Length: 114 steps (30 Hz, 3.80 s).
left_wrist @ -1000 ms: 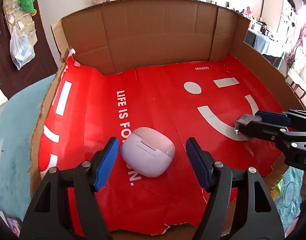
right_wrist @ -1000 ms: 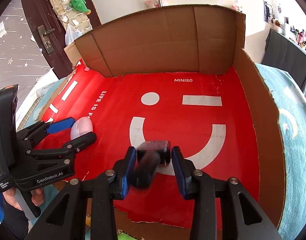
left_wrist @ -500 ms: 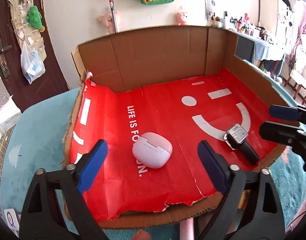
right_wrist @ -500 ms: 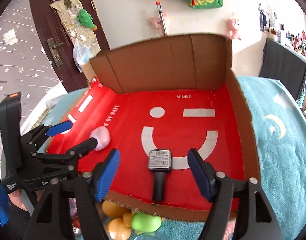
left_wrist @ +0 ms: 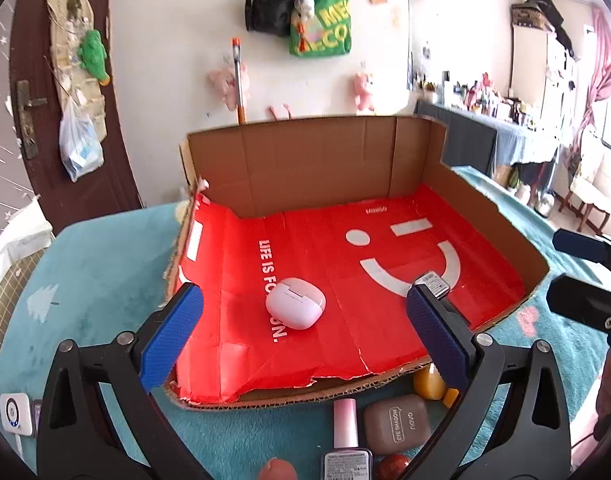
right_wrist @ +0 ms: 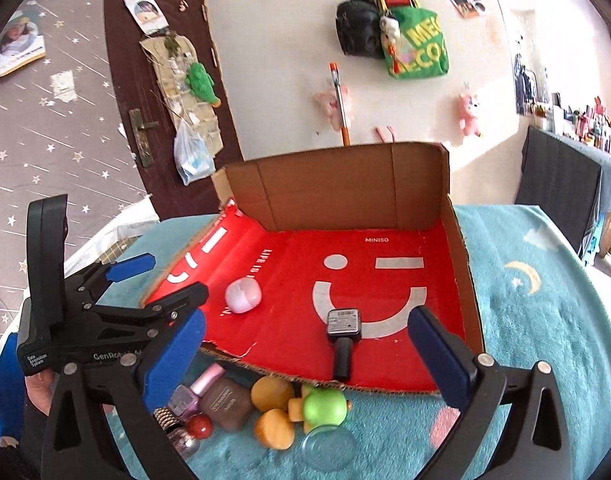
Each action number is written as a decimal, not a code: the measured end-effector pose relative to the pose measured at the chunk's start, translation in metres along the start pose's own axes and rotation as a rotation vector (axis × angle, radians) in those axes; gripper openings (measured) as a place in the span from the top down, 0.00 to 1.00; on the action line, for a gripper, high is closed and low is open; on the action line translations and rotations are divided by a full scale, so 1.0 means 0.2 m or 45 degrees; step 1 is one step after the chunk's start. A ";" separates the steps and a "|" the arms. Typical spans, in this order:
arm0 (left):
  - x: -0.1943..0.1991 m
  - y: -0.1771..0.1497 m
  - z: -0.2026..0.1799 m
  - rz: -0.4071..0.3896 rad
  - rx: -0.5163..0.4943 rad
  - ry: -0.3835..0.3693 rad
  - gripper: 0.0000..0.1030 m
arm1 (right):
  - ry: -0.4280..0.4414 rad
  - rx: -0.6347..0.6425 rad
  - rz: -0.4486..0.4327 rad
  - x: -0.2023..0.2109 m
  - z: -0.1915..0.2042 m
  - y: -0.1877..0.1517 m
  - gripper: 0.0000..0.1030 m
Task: Organize rigid objects
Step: 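Withdraw both tools from the box back toward the remaining items, then grasp the gold-studded block with the left tool while the right tool grasps the clear glass cup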
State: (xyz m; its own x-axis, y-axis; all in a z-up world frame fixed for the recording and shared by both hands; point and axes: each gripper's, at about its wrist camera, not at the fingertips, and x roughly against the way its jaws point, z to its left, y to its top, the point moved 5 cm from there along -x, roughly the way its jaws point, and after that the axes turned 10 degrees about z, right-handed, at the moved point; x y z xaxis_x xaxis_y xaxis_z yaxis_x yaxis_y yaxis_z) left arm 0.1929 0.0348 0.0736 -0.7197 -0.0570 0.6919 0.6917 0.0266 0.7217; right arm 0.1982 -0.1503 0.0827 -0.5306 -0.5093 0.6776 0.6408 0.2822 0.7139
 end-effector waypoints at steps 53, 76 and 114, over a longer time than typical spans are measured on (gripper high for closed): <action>0.18 -0.77 -0.09 0.211 0.170 -0.079 0.00 | -0.069 -0.122 0.143 0.00 0.02 -0.64 0.00; 0.10 -0.83 -0.07 0.262 0.197 -0.063 0.00 | -0.151 -0.082 0.209 -0.09 0.02 -0.73 0.00; -0.01 -0.75 -0.05 0.211 0.158 0.086 0.32 | -0.242 -0.083 0.178 -0.19 -0.09 -0.62 0.18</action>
State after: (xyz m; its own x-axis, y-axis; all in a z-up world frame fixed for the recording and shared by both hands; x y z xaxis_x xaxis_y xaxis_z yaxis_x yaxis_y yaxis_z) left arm 0.0913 0.0203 -0.0365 -0.5883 -0.1081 0.8014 0.7846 0.1637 0.5980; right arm 0.1477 -0.1804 -0.0340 -0.5253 -0.3052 0.7943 0.7463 0.2832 0.6024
